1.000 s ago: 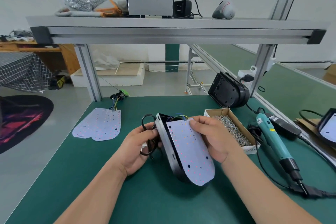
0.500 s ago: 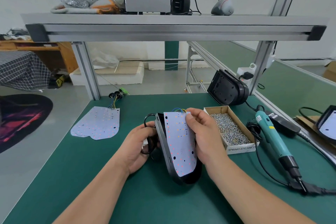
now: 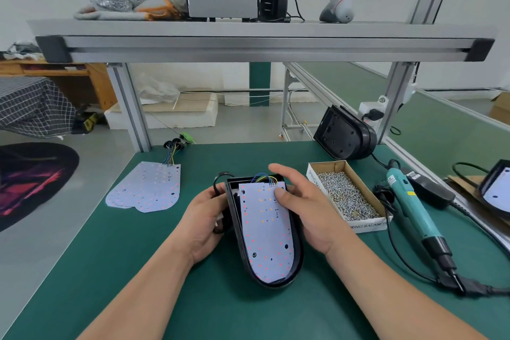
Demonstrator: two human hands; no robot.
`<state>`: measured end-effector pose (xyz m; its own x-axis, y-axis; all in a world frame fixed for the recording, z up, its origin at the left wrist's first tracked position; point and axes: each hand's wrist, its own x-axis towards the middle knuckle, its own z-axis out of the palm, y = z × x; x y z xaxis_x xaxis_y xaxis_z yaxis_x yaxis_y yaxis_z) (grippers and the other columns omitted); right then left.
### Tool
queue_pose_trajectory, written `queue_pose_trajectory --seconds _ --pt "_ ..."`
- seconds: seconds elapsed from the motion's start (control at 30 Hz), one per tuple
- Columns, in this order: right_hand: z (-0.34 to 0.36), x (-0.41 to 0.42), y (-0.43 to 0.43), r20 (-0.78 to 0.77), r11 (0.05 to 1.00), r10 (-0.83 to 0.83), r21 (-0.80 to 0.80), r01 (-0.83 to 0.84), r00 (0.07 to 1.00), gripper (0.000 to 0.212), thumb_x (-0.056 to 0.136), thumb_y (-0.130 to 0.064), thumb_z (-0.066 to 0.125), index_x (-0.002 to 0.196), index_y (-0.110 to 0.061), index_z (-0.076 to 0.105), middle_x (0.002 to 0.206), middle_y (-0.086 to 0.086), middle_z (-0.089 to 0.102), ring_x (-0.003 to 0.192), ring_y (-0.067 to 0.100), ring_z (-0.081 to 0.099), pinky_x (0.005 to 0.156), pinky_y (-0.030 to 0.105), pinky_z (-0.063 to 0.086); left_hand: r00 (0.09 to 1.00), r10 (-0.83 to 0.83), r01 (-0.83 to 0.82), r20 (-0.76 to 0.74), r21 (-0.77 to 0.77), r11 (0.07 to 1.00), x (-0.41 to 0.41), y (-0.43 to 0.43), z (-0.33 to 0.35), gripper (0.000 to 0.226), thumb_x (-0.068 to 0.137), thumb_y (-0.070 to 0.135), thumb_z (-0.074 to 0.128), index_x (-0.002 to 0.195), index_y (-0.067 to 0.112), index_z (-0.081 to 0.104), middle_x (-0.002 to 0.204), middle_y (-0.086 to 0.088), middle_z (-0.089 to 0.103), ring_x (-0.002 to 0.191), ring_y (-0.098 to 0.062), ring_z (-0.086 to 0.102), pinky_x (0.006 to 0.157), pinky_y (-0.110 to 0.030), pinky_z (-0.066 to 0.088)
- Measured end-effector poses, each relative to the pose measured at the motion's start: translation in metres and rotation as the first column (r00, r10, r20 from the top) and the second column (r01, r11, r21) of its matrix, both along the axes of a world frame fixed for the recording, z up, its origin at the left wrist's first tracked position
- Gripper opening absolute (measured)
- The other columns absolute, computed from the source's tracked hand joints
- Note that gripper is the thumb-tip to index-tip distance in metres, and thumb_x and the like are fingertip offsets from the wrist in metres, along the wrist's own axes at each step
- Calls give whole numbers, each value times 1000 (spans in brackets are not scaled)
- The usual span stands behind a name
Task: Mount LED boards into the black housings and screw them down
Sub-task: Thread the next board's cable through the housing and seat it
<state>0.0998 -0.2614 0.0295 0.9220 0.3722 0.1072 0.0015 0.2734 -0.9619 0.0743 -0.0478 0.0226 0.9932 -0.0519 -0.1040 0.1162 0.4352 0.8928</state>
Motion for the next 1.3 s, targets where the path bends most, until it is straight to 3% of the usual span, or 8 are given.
queue_pose_trajectory --seconds 0.17,0.33,0.57,0.77,0.83,0.9,1.1,1.3 --pt "6 -5 1 21 995 11 101 -13 1000 41 93 -13 69 133 -24 69 94 3 67 90 21 67 79 33 58 989 104 -132 106 315 940 0 -2 5 17 73 14 63 86 22 71 66 0 59 50 -14 45 46 -22 35" --pt "6 -8 4 8 989 -69 131 67 998 27 94 -20 69 120 -20 70 90 2 56 86 22 55 78 32 55 982 126 -175 141 429 886 -1 -13 10 41 98 1 50 73 31 63 59 11 50 53 -15 38 49 -21 32" --pt "6 -13 6 31 981 -33 194 26 999 24 97 -28 67 120 -19 68 94 7 66 83 24 64 75 36 59 981 155 -150 -115 53 987 2 -22 18 30 100 12 48 73 21 43 74 -3 40 68 -22 32 61 -34 24" --pt "11 -13 5 161 992 -128 0 129 979 26 87 -18 76 110 -27 68 90 0 60 80 17 57 74 27 53 962 155 -189 -226 -137 972 8 -29 14 22 98 12 56 77 20 51 76 -4 46 67 -24 42 65 -34 35" --pt "12 -13 3 175 986 -157 -35 166 972 28 86 -18 76 111 -28 67 87 0 60 78 17 56 71 26 53 967 237 -222 -90 150 963 8 -24 5 11 93 19 63 83 20 61 79 -1 58 73 -21 50 74 -32 41" --pt "13 -11 0 198 974 -208 -52 222 958 27 87 -18 76 111 -29 68 87 -2 62 79 15 57 72 25 53 959 262 -283 110 455 845 8 -17 -5 8 93 25 70 100 23 67 89 6 68 71 -9 58 72 -28 47" --pt "8 3 -10 131 921 -375 -60 385 918 30 97 -4 71 103 -33 71 88 -8 72 78 10 64 69 22 55 919 363 -395 155 352 849 12 -2 -13 43 104 50 57 143 38 43 112 9 60 95 2 61 84 -25 43" --pt "3 10 -19 38 909 -405 -90 406 914 28 96 -6 71 105 -33 73 89 -3 74 76 12 69 66 29 58 879 363 -468 309 704 534 14 7 -17 27 107 26 48 125 28 67 116 12 64 109 -6 59 93 -30 50"
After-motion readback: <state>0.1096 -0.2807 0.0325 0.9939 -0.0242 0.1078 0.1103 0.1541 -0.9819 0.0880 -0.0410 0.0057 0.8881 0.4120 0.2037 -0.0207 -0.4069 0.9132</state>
